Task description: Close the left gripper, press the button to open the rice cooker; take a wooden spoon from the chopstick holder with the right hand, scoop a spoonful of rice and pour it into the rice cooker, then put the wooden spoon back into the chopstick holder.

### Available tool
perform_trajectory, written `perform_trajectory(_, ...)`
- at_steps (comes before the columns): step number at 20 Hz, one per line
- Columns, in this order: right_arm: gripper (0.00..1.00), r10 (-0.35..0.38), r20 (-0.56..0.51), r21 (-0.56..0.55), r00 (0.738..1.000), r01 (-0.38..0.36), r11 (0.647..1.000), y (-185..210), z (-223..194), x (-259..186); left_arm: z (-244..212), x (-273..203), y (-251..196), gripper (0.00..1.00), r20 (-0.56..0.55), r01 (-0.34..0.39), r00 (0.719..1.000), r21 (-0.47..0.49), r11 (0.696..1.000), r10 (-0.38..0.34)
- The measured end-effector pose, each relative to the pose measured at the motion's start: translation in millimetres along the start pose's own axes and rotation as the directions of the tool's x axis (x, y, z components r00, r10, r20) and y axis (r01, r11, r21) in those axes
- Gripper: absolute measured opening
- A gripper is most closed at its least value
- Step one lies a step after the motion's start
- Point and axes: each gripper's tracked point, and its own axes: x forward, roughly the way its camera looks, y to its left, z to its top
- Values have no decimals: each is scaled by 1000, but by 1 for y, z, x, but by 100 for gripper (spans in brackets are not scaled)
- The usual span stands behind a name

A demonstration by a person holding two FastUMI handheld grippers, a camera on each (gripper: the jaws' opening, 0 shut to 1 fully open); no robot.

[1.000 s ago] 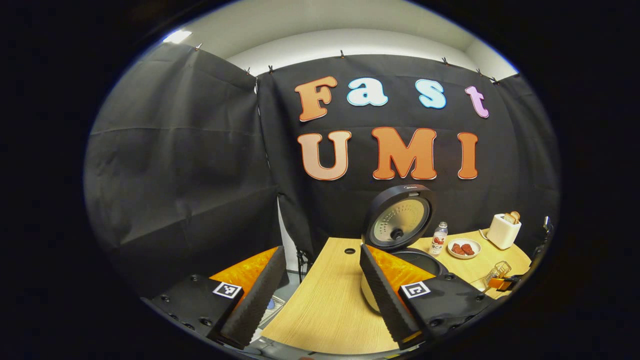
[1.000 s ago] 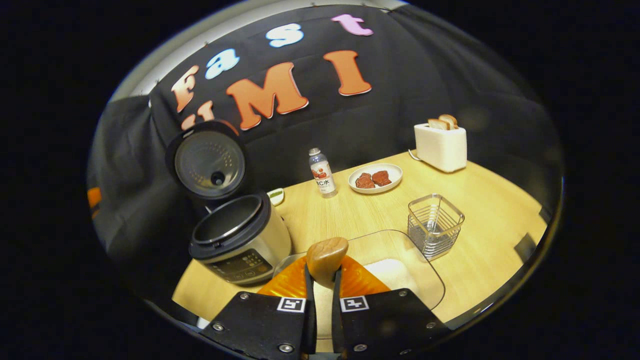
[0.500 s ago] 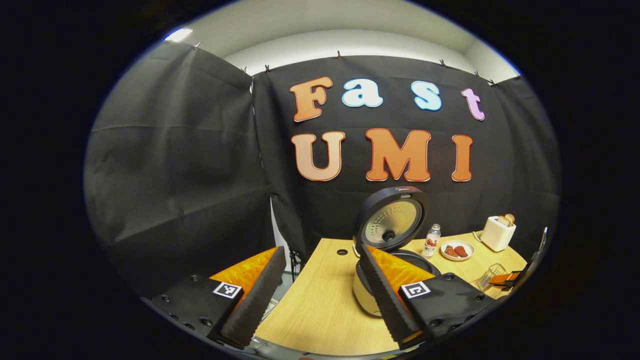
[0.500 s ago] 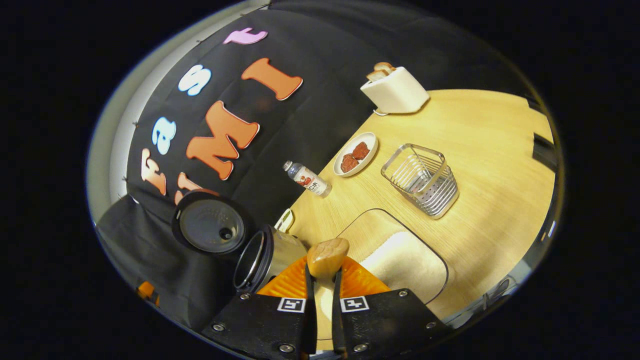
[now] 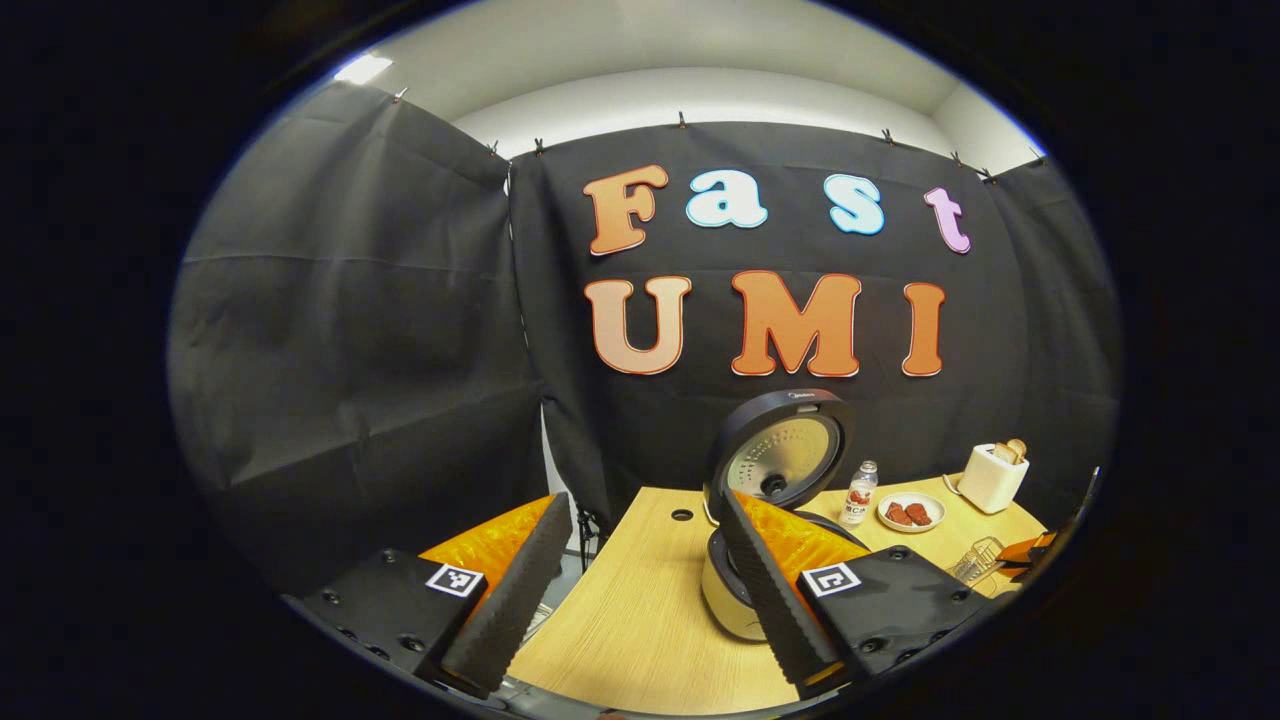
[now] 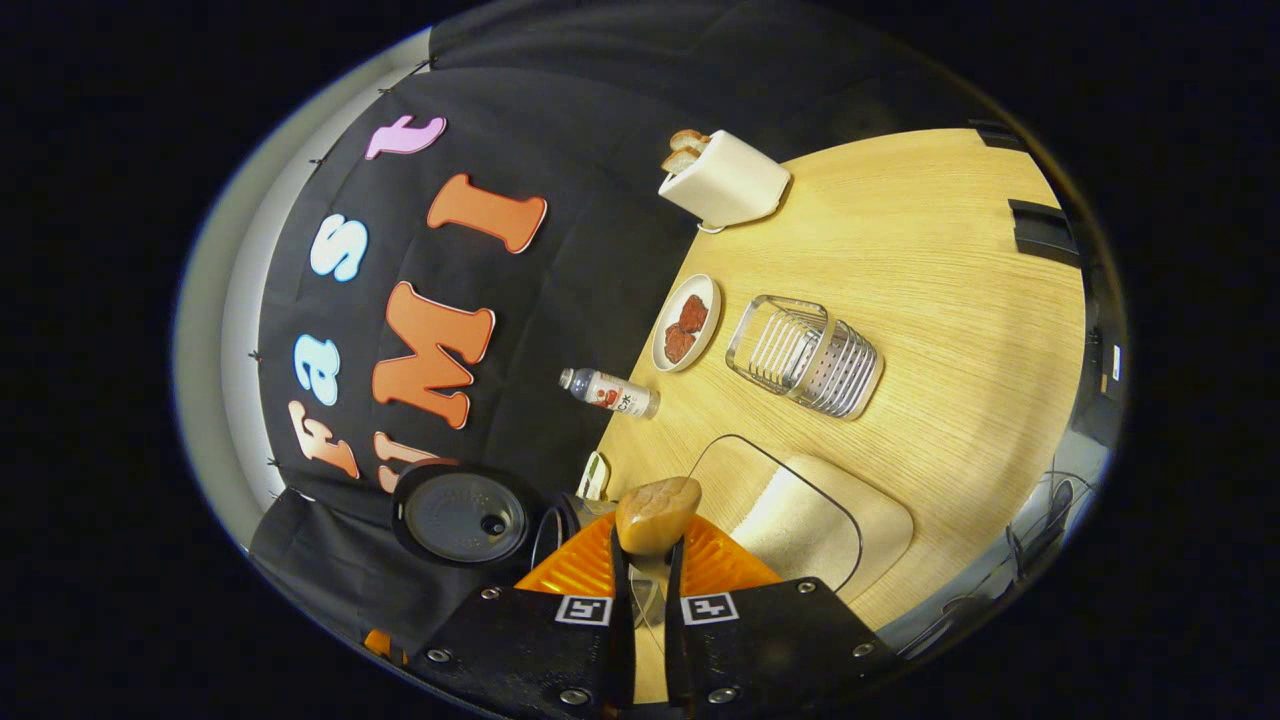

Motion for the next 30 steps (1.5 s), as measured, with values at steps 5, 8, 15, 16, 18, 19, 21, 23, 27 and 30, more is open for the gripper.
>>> perform_trajectory(5, 11, 4, 32, 74, 999, -7, 997, 7, 17, -11, 3, -3, -1, 100, 14, 1, 1000, 8, 1000, -1)
perform_trajectory(8, 11, 16, 41, 123, 999, -21, 992, 19, 25, -18, 4, -5, 1, 100, 19, 3, 1000, 1, 1000, -3)
perform_trajectory(15, 11, 27, 69, 108, 997, -34, 994, 57, 42, -26, 3, -10, 10, 100, 25, -7, 1000, -13, 1000, 8)
perform_trajectory(16, 11, 39, 69, 106, 997, -46, 993, 66, 44, -28, 4, -11, 12, 100, 26, -8, 1000, -20, 1000, 8)
perform_trajectory(18, 11, 68, 70, 111, 995, -75, 991, 86, 47, -28, 2, -15, 14, 100, 24, -8, 1000, -29, 1000, 8)
perform_trajectory(19, 11, 83, 69, 114, 994, -91, 989, 96, 48, -27, 1, -17, 17, 100, 20, -15, 1000, -29, 999, 15)
perform_trajectory(21, 11, 101, 66, 117, 993, -108, 987, 115, 48, -20, 2, -19, 22, 100, 24, -22, 999, -31, 999, 23)
perform_trajectory(23, 11, 115, 67, 100, 991, -121, 988, 132, 47, -12, 1, -22, 23, 100, 21, -24, 999, -35, 999, 25)
perform_trajectory(27, 11, 153, 40, 81, 987, -156, 984, 175, 36, 7, 0, -26, 27, 100, 11, -22, 1000, -50, 999, 23)
perform_trajectory(30, 11, 169, 15, 54, 986, -169, 984, 200, 25, 28, 7, -26, 28, 100, 16, -15, 1000, -57, 998, 16)
